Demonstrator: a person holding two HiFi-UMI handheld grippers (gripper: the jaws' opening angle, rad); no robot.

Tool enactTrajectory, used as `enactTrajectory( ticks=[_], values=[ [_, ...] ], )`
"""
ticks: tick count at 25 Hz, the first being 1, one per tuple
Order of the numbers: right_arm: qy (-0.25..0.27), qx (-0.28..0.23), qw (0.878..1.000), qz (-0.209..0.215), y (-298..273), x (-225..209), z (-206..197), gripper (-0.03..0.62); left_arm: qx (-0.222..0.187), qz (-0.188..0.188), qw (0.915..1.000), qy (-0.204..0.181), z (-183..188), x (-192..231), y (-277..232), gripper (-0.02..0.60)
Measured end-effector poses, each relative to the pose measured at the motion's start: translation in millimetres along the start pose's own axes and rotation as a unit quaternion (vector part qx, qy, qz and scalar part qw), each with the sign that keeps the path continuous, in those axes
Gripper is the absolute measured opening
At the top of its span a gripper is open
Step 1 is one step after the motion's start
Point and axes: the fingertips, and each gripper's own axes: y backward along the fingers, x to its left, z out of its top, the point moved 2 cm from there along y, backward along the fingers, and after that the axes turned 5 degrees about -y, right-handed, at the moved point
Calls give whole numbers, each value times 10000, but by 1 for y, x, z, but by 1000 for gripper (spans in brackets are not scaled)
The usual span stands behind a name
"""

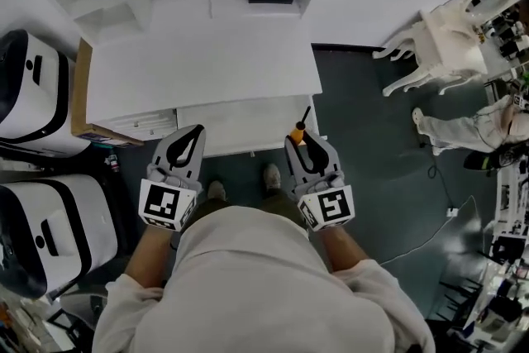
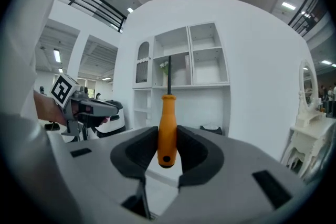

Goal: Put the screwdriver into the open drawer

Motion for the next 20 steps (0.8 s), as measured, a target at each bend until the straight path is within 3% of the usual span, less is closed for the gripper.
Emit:
enactTrajectory(
  ticks=[4,9,15,20],
  values=[
    [412,302,9974,505,-21,-16,-9,120,95,355,9993,103,2,-6,-8,5],
    [1091,653,9858,1096,-53,-29,-25,120,157,710,9971,229,2,-9,-21,5],
    [1913,1160,9606,1652,-85,-33,-53,120,258,1015,9940,322,-2,-9,-29,5],
    [2537,1701,9309,2005,-109,-33,-88,120,352,1217,9911,406,-9,-5,-30,5]
  ],
)
